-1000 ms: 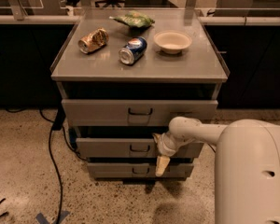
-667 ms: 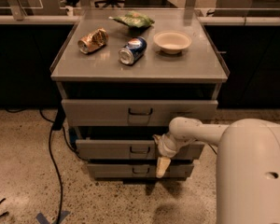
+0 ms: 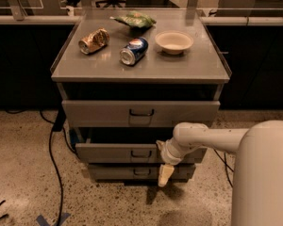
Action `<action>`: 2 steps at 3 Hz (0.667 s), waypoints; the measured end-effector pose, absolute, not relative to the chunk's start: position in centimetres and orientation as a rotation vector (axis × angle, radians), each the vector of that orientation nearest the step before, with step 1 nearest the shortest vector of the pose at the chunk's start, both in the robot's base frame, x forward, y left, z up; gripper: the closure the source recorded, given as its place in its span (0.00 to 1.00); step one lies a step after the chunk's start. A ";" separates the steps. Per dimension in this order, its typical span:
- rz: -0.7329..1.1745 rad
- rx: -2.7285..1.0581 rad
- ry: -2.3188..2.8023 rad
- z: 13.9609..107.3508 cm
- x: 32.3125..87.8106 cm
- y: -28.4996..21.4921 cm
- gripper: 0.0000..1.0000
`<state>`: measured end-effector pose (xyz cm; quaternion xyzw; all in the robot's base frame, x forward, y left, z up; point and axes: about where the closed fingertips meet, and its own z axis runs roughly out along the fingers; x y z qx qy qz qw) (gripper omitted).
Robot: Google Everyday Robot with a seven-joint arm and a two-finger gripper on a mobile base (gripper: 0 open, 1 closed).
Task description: Open middle drawer
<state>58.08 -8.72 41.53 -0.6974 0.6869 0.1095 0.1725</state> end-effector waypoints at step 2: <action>0.323 -2.016 1.956 39.2 60.4 -9.0 0.00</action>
Offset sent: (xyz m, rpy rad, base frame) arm 0.0471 -0.0100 -0.0578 -0.0115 0.1154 0.0190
